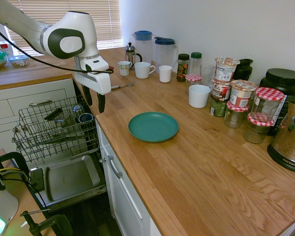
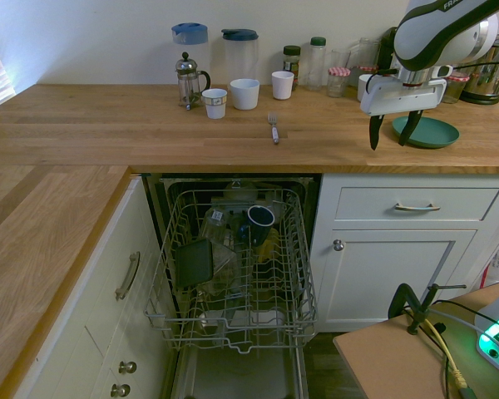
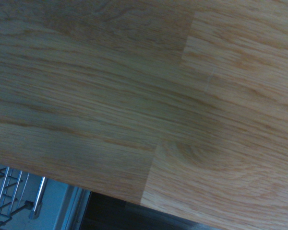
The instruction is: Put the fork in the dishwasher
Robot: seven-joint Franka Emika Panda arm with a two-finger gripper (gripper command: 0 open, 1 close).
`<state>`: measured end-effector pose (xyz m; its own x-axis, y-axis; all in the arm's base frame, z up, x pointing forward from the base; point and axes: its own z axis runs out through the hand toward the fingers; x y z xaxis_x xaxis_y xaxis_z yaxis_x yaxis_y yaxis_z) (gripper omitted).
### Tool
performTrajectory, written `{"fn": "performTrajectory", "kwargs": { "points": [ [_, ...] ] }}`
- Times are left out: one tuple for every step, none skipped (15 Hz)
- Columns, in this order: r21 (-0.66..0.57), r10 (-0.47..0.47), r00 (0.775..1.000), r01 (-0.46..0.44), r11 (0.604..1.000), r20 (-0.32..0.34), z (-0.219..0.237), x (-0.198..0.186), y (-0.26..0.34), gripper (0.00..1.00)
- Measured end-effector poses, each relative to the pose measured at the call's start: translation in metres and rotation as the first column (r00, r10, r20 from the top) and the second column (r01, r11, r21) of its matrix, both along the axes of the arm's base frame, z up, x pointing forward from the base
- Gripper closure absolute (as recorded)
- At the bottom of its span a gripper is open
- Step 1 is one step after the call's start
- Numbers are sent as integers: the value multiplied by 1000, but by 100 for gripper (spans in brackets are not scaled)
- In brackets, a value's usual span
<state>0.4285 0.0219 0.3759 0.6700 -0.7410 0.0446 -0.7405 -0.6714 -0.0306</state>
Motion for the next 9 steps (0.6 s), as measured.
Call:
{"fn": "performTrajectory", "kwargs": {
  "points": [
    [0, 0, 1000, 0, 1000, -1, 0, 0, 0, 0],
    [0, 0, 1000, 0, 1000, 0, 0, 0, 0, 0],
    [0, 2, 1000, -2, 1000, 5, 2, 2, 1, 0],
    [0, 4, 1000, -4, 1000, 16, 6, 5, 3, 0],
    [0, 8, 999, -8, 1000, 33, 11, 11, 8, 0],
    [1, 11, 999, -11, 1000, 49, 16, 19, 16, 0],
    [4, 7, 998, -8, 1000, 65, 22, 28, 26, 0],
    [12, -8, 996, 7, 1000, 84, 29, 41, 39, 0],
    [22, -27, 995, 25, 999, 99, 34, 52, 52, 0]
  ]
}}
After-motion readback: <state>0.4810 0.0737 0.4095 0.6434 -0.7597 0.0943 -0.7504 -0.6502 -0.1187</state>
